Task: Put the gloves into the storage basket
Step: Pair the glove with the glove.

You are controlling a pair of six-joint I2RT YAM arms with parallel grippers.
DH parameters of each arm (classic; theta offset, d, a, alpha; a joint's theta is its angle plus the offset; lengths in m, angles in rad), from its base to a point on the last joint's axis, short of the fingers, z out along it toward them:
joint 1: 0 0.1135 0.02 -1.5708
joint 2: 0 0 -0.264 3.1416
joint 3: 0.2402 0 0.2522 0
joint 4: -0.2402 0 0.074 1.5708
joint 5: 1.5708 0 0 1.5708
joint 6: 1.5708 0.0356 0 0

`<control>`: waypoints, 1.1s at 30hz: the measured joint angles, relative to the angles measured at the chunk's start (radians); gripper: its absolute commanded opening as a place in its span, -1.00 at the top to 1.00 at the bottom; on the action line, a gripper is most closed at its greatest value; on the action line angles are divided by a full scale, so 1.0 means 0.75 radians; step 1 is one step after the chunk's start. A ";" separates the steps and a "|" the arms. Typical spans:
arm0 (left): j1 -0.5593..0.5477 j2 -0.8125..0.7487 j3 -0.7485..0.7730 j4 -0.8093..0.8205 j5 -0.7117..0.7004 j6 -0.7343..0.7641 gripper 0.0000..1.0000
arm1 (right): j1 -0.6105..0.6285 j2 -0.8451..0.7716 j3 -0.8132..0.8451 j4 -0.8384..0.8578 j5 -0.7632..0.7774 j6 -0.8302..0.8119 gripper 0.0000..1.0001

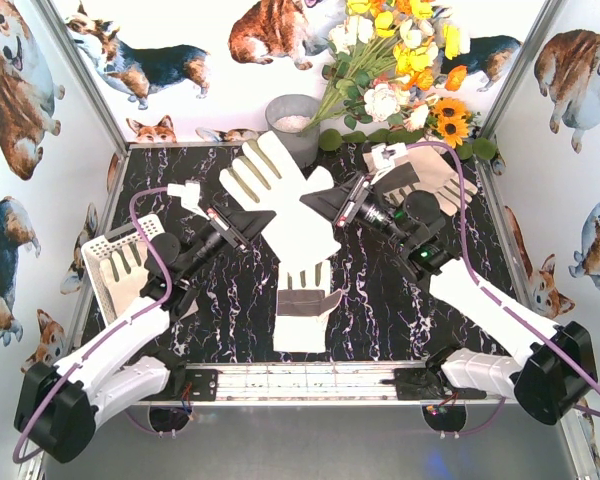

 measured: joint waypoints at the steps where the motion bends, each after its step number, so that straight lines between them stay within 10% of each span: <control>1: 0.000 -0.017 0.001 -0.038 0.012 0.008 1.00 | -0.002 -0.003 0.006 -0.036 -0.022 -0.033 0.48; 17: 0.002 -0.135 0.096 -0.555 0.230 0.136 1.00 | -0.003 -0.083 0.029 -0.493 -0.156 -0.336 0.38; 26: 0.002 -0.156 0.096 -0.634 0.257 0.140 1.00 | -0.003 -0.121 0.029 -0.546 -0.170 -0.369 1.00; 33: -0.003 -0.163 0.111 -0.773 0.220 0.162 1.00 | -0.001 -0.123 0.027 -0.640 -0.151 -0.372 1.00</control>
